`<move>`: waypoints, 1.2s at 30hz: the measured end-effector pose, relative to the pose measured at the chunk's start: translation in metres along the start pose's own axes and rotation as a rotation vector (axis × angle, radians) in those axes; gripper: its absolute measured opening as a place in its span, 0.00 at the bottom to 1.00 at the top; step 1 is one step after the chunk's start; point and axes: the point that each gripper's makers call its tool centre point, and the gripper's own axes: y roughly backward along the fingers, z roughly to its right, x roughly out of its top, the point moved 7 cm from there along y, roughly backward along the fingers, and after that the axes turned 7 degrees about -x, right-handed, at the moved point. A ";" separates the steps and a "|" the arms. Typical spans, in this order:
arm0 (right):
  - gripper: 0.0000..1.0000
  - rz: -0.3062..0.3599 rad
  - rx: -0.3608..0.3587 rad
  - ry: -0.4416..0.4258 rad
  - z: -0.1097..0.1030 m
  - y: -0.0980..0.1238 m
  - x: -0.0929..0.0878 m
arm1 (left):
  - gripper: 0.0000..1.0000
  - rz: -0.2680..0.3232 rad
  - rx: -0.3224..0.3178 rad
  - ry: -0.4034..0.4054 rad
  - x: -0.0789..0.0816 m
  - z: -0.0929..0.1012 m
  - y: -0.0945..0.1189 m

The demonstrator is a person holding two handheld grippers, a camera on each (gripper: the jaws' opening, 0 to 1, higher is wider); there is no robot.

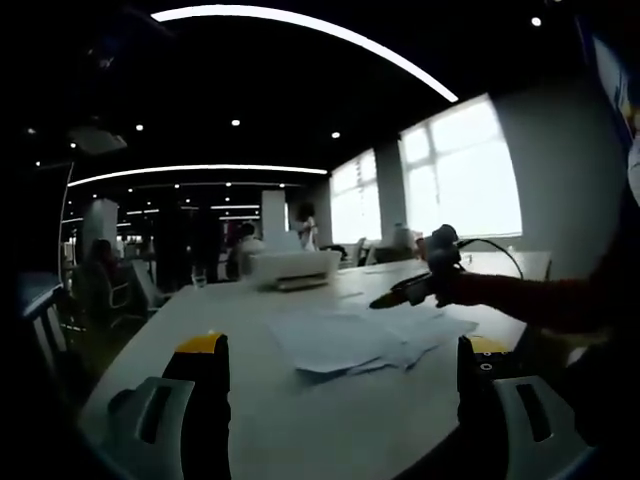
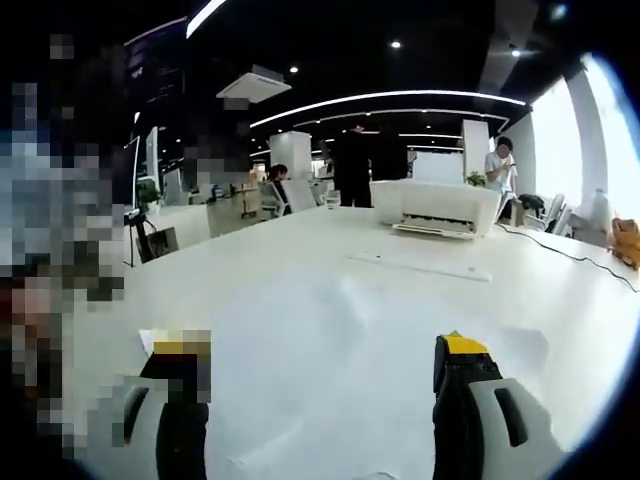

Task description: Organize the stack of printing papers by aligning and flattening the scattered papers on the table

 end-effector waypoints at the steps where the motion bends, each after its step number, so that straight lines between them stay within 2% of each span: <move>1: 0.89 -0.002 0.001 0.002 0.000 -0.001 0.000 | 0.97 0.000 0.001 -0.001 0.000 0.000 0.000; 16: 0.89 0.009 -0.014 0.007 0.004 -0.022 0.011 | 0.97 -0.001 0.004 -0.004 0.001 -0.003 0.002; 28: 0.89 -0.001 -0.023 0.020 -0.002 -0.036 0.014 | 0.97 0.001 0.011 -0.007 0.002 -0.005 0.001; 36: 0.88 0.001 -0.026 -0.023 0.011 -0.047 0.013 | 0.97 0.001 0.016 -0.003 0.000 -0.007 -0.001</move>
